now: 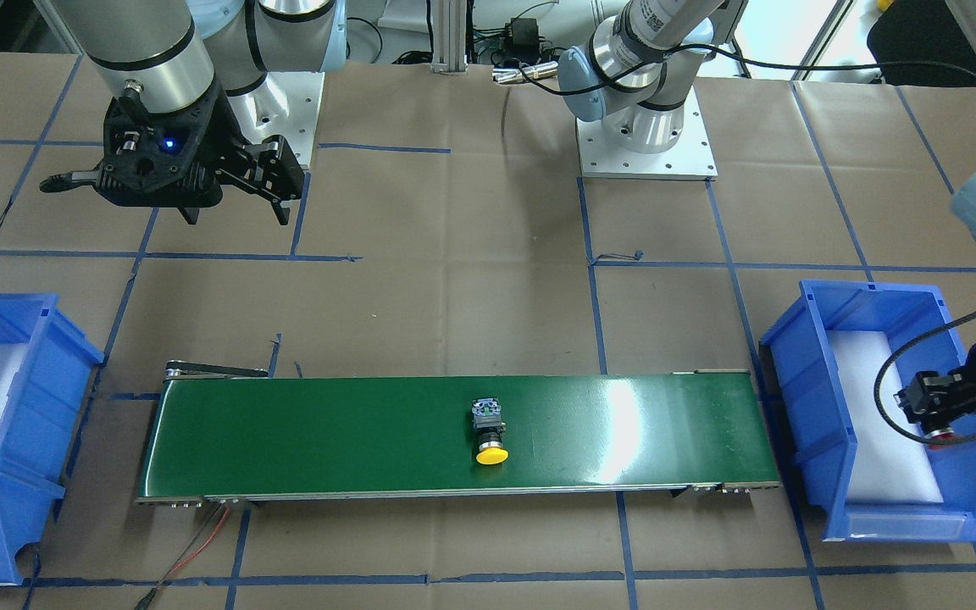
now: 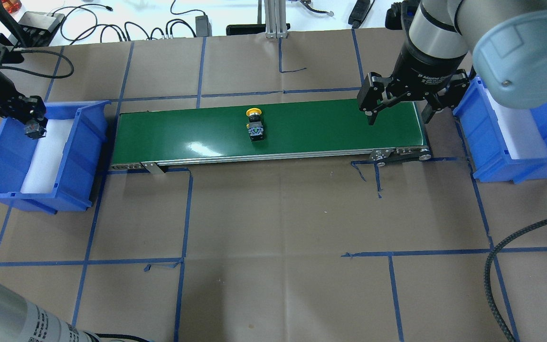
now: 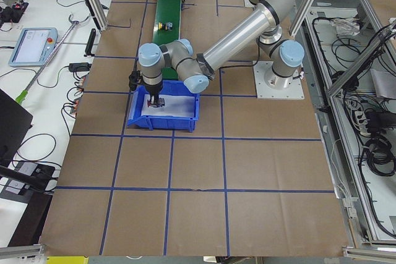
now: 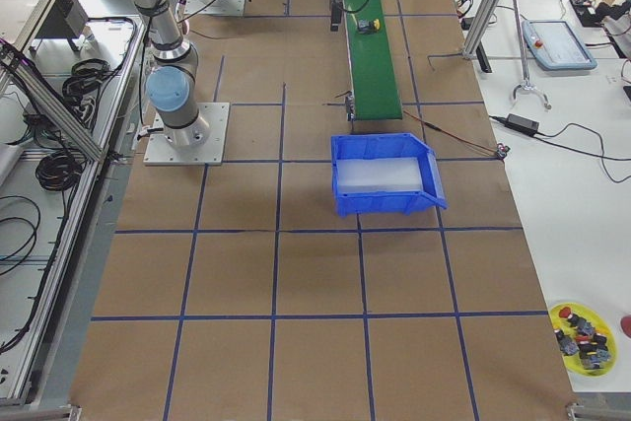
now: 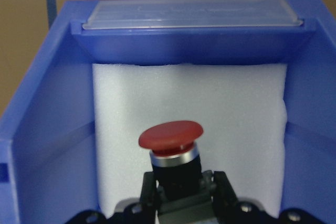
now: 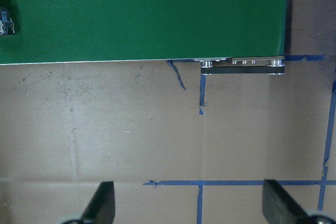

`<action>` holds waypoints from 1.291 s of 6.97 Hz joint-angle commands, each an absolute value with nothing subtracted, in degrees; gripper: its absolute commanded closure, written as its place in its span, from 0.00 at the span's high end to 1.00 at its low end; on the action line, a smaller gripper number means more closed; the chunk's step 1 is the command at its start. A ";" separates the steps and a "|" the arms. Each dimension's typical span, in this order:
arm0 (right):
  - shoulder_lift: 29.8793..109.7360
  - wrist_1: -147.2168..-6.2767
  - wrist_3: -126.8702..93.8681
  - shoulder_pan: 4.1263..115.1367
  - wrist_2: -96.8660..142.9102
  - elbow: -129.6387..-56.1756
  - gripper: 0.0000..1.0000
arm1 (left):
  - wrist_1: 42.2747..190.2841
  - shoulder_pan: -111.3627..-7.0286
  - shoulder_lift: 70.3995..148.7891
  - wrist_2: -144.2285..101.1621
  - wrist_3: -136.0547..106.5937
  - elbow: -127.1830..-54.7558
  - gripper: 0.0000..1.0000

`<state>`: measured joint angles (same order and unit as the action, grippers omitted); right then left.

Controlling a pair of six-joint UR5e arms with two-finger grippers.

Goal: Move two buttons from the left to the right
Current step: 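Lower the left gripper and grasp the red push-button switch, lifting it, then place the red button on the belt with left gripper while right gripper lowers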

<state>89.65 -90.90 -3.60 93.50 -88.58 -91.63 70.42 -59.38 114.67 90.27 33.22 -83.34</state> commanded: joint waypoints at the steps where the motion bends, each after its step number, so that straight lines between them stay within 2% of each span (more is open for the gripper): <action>1: 89.56 -91.05 -3.60 93.52 -88.59 -91.67 1.00 | 85.30 -60.20 113.90 90.53 33.31 -72.20 0.00; 5: 88.95 -91.23 -2.99 93.52 -88.77 -92.02 1.00 | 85.52 -72.73 113.73 90.70 23.09 -71.19 0.00; 7: 87.11 -92.80 -2.90 93.52 -88.77 -92.20 1.00 | 86.13 -82.04 113.12 90.88 16.30 -72.68 0.00; 9: 85.96 -97.02 -3.69 93.60 -89.03 -92.81 1.00 | 85.09 -85.60 112.33 90.62 15.20 -77.40 0.00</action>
